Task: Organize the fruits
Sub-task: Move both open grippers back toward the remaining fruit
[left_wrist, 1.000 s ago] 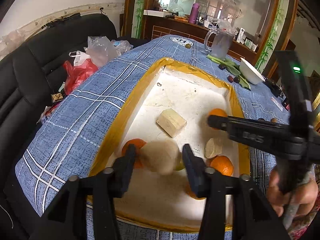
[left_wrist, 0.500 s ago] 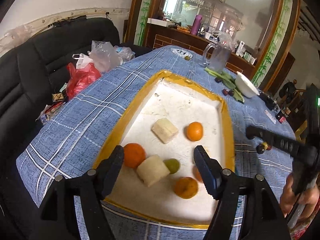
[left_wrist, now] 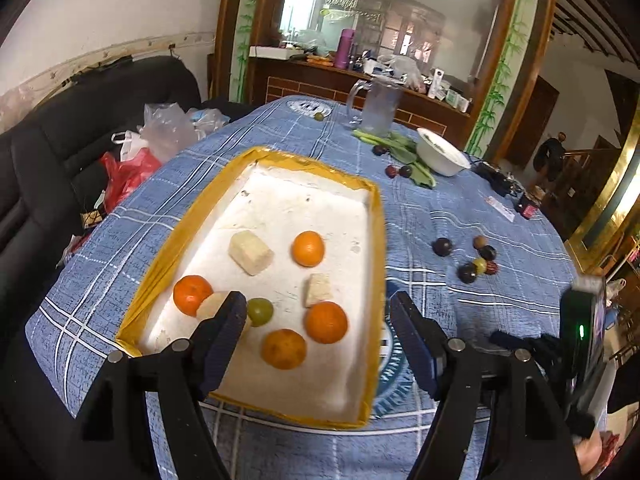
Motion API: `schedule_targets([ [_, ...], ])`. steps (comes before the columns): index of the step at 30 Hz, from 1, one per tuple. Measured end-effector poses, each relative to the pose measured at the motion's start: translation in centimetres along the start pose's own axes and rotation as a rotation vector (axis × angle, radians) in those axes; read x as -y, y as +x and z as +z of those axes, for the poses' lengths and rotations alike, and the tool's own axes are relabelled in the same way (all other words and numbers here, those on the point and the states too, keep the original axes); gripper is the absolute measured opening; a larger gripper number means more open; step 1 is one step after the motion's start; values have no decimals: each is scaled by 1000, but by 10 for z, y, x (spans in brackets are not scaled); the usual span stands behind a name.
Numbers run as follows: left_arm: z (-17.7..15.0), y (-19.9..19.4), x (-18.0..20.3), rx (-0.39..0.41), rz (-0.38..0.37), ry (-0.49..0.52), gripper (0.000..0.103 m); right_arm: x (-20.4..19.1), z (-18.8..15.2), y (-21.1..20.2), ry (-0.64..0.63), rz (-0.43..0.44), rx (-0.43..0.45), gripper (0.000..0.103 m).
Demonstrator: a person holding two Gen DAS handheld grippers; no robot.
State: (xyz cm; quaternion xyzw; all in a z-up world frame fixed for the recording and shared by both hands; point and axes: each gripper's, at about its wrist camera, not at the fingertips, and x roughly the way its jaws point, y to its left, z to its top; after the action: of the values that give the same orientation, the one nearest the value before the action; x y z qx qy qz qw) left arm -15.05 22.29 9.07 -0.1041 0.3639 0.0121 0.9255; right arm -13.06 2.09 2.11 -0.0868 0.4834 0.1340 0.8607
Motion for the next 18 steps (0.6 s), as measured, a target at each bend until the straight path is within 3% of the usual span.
schedule_targets([
  [6, -2, -17, 19, 25, -18, 39, 79, 57, -52, -30, 59, -39, -31, 81],
  [11, -4, -25, 42, 34, -47, 88, 79, 97, -77, -55, 128, -105, -40, 82],
  [18, 9, -45, 73, 53, -98, 154, 79, 118, -78, -99, 171, -88, 79, 82],
])
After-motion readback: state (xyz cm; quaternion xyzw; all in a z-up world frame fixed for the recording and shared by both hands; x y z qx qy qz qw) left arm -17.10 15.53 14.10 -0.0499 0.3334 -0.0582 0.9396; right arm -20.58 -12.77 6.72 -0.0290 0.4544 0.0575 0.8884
